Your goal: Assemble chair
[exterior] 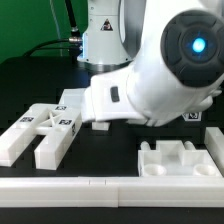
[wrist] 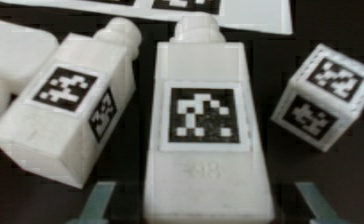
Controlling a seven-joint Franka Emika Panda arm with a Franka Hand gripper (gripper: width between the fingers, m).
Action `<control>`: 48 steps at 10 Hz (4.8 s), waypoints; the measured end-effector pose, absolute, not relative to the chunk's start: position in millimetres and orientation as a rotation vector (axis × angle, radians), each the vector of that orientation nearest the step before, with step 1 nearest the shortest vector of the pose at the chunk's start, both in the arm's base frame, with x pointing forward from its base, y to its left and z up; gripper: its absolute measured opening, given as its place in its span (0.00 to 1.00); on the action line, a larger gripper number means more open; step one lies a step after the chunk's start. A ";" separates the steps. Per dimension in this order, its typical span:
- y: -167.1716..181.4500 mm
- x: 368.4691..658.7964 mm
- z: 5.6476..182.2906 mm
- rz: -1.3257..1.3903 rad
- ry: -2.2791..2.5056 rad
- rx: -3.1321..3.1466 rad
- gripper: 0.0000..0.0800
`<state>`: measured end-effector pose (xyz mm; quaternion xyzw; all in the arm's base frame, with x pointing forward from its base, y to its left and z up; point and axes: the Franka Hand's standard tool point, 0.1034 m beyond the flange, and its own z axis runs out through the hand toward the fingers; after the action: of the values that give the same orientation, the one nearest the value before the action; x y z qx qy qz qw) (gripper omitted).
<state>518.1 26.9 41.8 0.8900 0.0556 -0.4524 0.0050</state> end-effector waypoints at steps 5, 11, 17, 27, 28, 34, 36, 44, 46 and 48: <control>24.8 529.9 38.2 -1.304 0.174 2.841 0.36; 28.0 586.8 94.7 -0.777 0.162 3.049 0.36; 30.8 607.7 109.3 -0.072 0.165 3.138 0.36; 70.8 673.3 135.8 0.593 0.159 3.095 0.36; 71.0 687.1 128.0 0.595 0.203 3.086 0.36; 70.7 693.1 125.2 0.662 0.199 3.074 0.36; 83.4 689.4 118.8 0.664 0.174 3.086 0.36; 89.0 688.3 108.2 0.711 0.187 3.073 0.36; 91.1 690.8 107.0 0.714 0.191 3.073 0.36; 92.8 689.1 101.9 0.706 0.196 3.074 0.36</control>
Offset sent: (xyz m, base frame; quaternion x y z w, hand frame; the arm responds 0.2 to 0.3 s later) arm 0.0000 0.0000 0.0000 0.0000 0.0000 0.0000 1.0000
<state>689.1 92.8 101.9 0.9727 0.0620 0.2234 -0.0094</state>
